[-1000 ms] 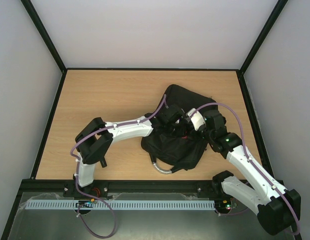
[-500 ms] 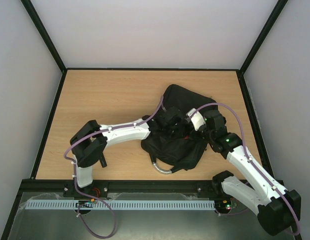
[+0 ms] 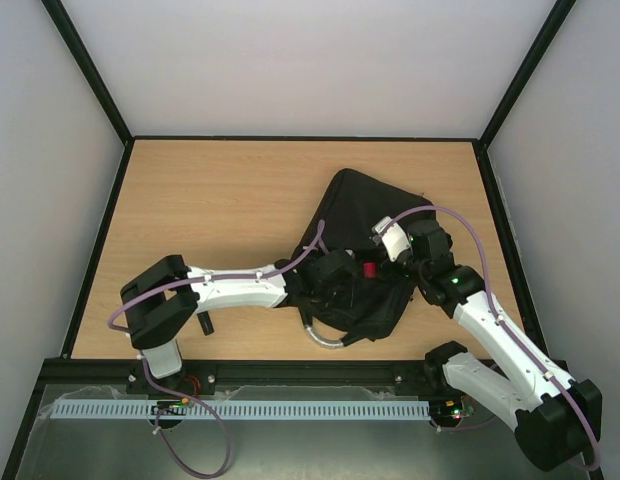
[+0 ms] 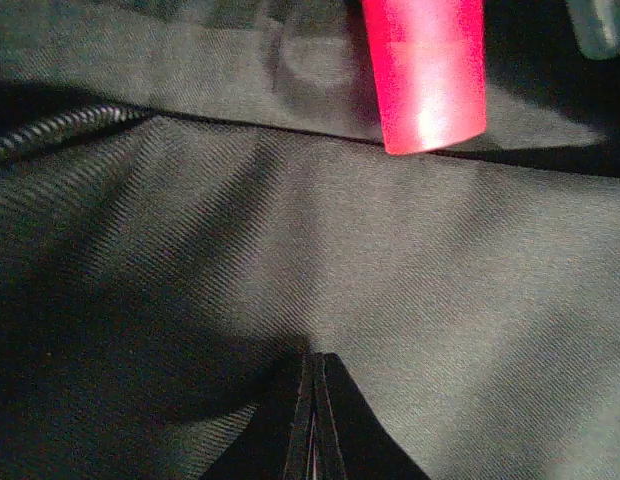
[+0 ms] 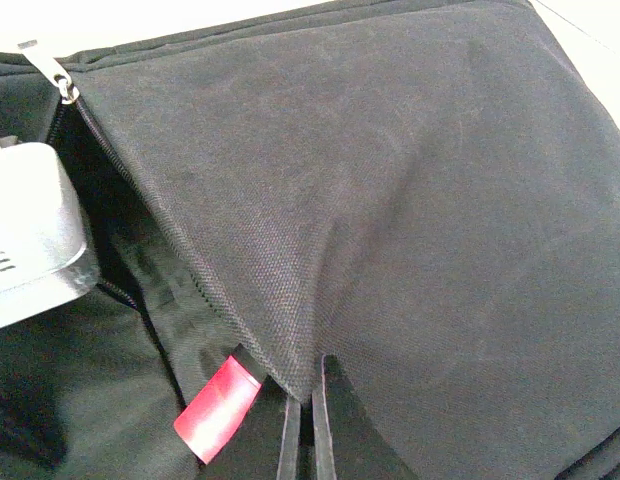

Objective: Pack the student bag
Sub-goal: Place the stationery in the student bag.

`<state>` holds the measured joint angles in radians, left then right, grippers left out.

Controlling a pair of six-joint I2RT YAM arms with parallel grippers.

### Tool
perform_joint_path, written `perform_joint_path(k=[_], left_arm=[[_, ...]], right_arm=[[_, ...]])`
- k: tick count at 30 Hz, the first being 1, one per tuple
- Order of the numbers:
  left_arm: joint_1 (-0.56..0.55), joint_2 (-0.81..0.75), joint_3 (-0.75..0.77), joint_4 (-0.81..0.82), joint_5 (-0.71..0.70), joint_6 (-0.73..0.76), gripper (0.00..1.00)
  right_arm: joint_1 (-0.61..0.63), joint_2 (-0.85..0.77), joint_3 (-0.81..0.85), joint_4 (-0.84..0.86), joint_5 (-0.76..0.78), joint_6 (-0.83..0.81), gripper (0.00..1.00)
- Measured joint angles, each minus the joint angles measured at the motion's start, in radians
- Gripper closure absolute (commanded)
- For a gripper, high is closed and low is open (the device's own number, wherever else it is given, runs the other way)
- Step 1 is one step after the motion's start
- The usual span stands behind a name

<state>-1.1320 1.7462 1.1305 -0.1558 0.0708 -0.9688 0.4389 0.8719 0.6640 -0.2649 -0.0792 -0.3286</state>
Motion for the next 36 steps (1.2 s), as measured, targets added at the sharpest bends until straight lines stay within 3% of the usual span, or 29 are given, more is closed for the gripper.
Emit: perform_joint_path(k=[7, 29, 36], left_arm=[[0.000, 0.027, -0.013, 0.068, -0.039, 0.031, 0.98], [0.028, 0.198, 0.168, 0.177, -0.168, 0.050, 0.98], [0.046, 0.233, 0.155, 0.332, -0.127, 0.108, 0.97]], right_arm=[[0.000, 0.000, 0.000, 0.000, -0.003, 0.000, 0.99], [-0.010, -0.001, 0.000, 0.039, 0.042, 0.000, 0.99], [-0.021, -0.001, 0.000, 0.043, 0.074, 0.001, 0.99]])
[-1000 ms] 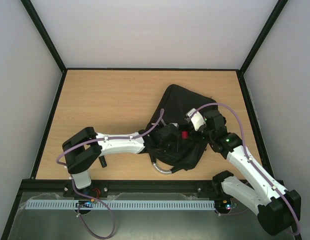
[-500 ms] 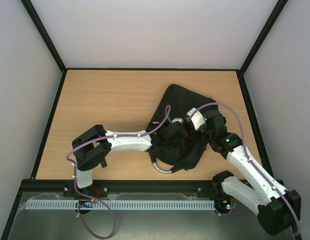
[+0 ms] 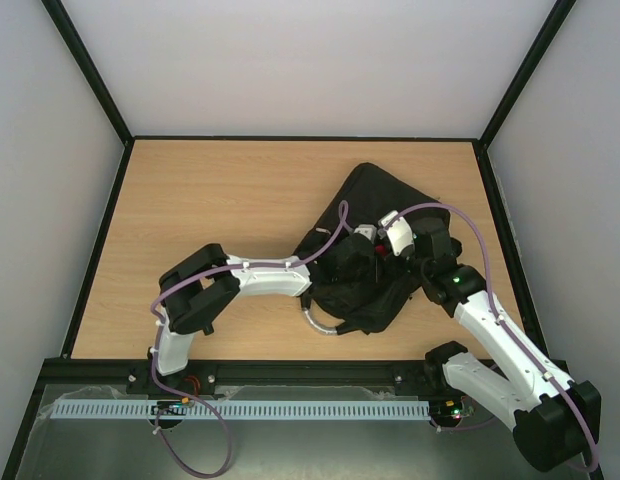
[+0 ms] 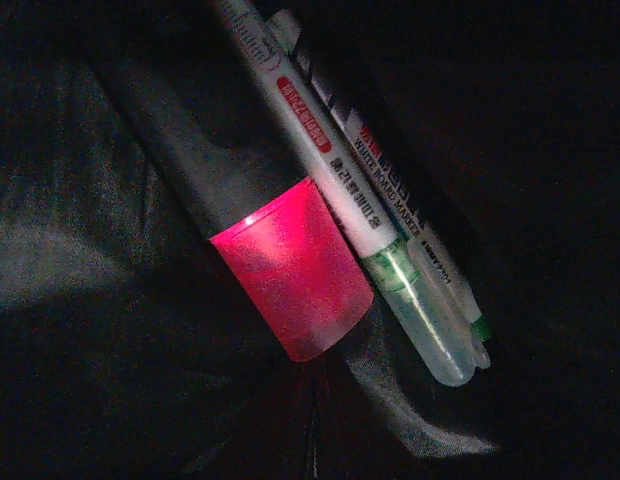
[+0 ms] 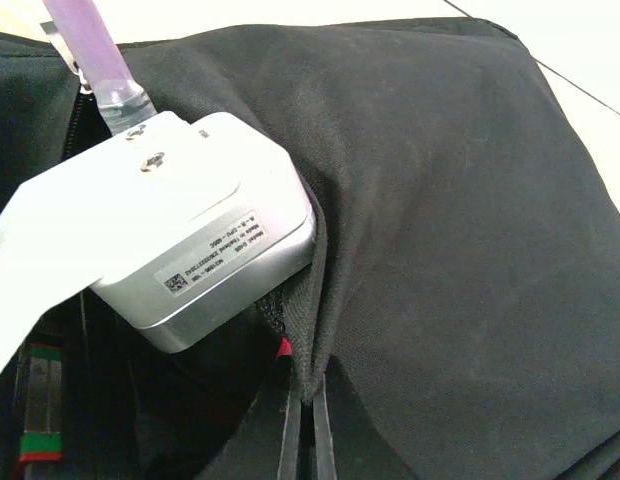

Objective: Pack the student bag
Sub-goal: Place the stationery in the student bag.

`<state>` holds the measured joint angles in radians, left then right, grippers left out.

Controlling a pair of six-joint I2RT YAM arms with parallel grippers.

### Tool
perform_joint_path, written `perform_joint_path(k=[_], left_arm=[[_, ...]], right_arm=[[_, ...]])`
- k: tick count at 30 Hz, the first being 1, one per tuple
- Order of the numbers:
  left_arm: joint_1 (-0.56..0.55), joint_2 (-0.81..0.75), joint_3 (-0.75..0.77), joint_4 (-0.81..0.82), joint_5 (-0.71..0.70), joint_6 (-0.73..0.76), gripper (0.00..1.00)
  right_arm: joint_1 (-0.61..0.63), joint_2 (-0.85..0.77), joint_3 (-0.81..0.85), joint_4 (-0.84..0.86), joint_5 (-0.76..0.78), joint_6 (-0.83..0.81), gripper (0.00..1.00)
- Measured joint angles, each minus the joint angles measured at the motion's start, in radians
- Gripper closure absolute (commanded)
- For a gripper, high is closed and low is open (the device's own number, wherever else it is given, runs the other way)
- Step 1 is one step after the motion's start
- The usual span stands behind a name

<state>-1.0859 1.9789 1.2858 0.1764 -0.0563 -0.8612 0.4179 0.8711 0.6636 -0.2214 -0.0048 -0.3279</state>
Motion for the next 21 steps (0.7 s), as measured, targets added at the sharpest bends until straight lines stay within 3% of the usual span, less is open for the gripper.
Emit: perform_joint_path(k=[7, 16, 18, 21], left_arm=[[0.014, -0.002, -0.054, 0.110, 0.039, 0.077, 0.91], [-0.022, -0.183, -0.085, 0.016, -0.010, 0.135, 0.85], [-0.025, -0.232, -0.110, 0.011, -0.027, 0.131, 0.87], [-0.027, -0.300, -0.169, 0.008, -0.063, 0.119, 0.98]], right_arm=[[0.000, -0.002, 0.000, 0.000, 0.000, 0.000, 0.99], [0.003, -0.011, -0.002, -0.023, -0.034, -0.001, 0.99], [0.003, -0.013, -0.002, -0.032, -0.045, -0.001, 0.99], [0.003, -0.013, -0.003, -0.039, -0.057, -0.001, 0.99]])
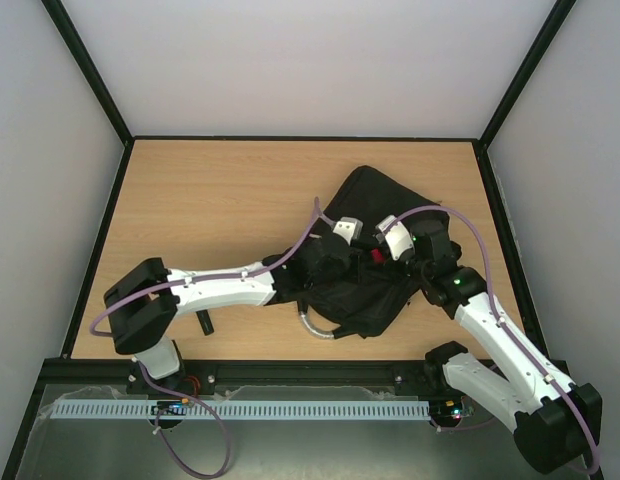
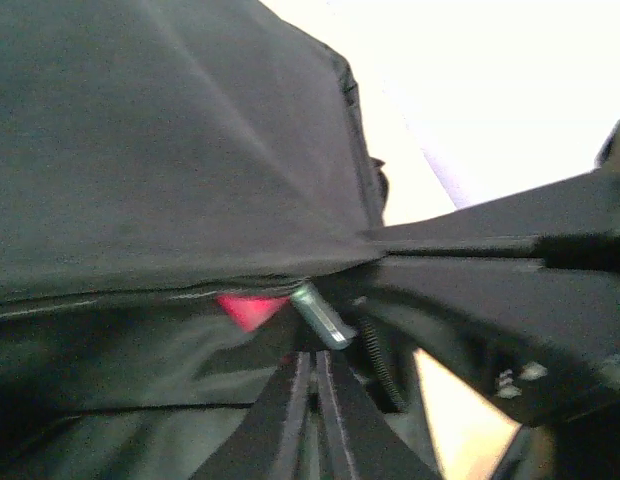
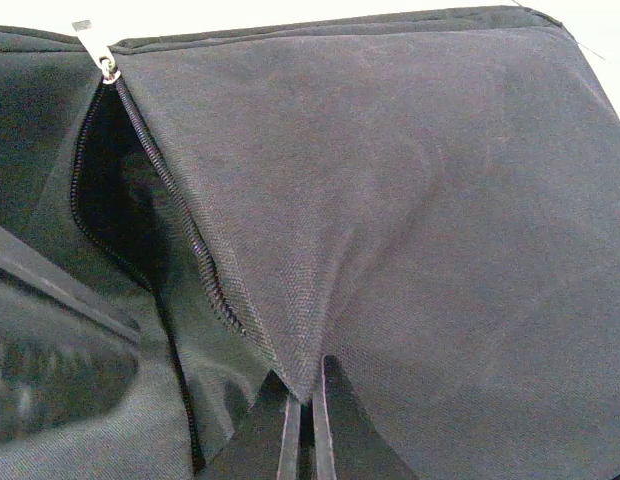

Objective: Pack the student bag
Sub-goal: Place the stationery in the student bag.

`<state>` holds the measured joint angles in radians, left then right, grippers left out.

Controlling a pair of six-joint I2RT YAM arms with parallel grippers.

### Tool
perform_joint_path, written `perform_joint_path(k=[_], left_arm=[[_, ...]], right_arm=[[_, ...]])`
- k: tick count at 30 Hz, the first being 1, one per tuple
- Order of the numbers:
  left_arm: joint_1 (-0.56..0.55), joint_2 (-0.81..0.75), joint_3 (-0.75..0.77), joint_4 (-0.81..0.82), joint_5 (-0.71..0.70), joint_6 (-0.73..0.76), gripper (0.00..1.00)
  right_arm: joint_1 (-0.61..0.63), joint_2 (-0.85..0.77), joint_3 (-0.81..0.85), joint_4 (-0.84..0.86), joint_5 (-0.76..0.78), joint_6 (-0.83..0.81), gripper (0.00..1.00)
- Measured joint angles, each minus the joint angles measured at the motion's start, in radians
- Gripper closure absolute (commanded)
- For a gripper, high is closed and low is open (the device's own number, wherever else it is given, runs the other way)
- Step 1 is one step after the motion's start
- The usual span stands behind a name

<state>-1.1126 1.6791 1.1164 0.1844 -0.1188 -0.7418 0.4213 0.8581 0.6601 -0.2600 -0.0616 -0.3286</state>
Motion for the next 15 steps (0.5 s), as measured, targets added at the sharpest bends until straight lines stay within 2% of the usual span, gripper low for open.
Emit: perform_joint_path(k=[5, 15], left_arm=[[0.006, -0.014, -0.072, 0.002, -0.054, -0.018, 0.98], [0.066, 0.132, -0.057, 0.085, -0.060, -0.072, 0.98]], right_arm=[[0.000, 0.000, -0.001, -0.001, -0.005, 0.000, 0.99], [0.000, 0.000, -0.001, -0.002, -0.008, 0.000, 0.99]])
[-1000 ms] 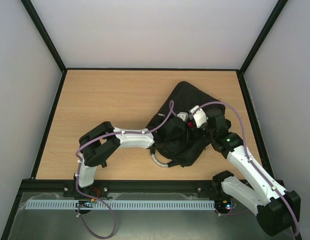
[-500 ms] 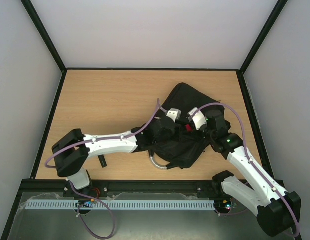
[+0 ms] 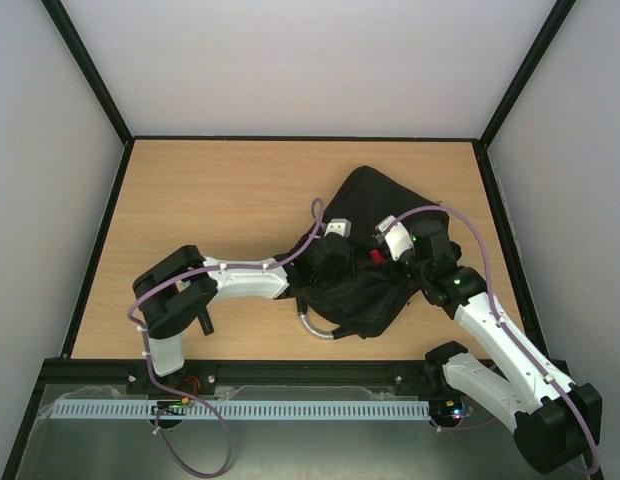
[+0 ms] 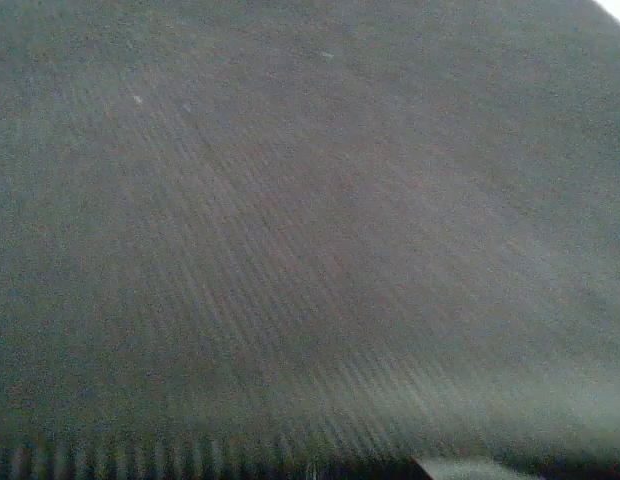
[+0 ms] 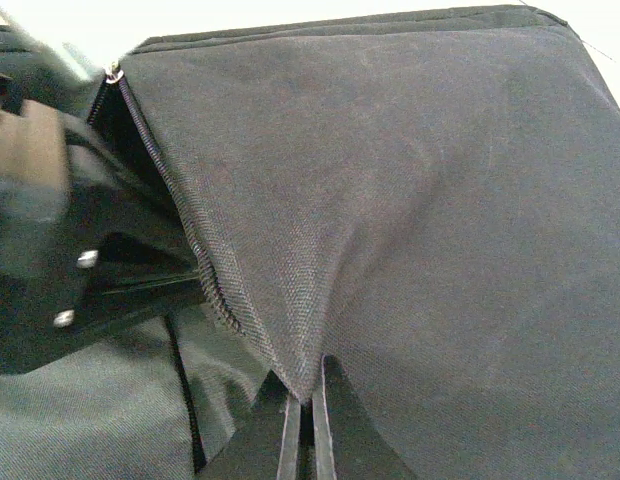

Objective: Pack the student bag
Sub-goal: Place the stationery in the student bag.

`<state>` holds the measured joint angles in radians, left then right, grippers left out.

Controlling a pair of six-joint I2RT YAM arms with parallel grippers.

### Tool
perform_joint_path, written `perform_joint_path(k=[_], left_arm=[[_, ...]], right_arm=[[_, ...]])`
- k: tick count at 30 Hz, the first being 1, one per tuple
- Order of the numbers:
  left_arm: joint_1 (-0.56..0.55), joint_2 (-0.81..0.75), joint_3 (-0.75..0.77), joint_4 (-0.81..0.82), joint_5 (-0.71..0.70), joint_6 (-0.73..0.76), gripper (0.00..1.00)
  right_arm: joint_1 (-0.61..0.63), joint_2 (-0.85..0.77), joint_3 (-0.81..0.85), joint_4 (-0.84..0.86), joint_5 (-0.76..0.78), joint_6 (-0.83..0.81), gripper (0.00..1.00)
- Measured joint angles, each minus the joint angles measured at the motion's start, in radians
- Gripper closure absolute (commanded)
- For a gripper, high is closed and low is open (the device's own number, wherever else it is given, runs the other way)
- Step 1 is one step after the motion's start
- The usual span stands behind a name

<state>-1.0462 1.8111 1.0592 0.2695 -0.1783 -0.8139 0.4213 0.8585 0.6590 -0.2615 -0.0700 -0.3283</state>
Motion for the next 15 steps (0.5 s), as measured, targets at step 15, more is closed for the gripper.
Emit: perform_joint_path(k=[15], left_arm=[[-0.034, 0.200, 0.198, 0.123, 0.089, 0.011, 0.98]], right_arm=[[-0.005, -0.011, 0.000, -0.009, 0.028, 0.001, 0.99]])
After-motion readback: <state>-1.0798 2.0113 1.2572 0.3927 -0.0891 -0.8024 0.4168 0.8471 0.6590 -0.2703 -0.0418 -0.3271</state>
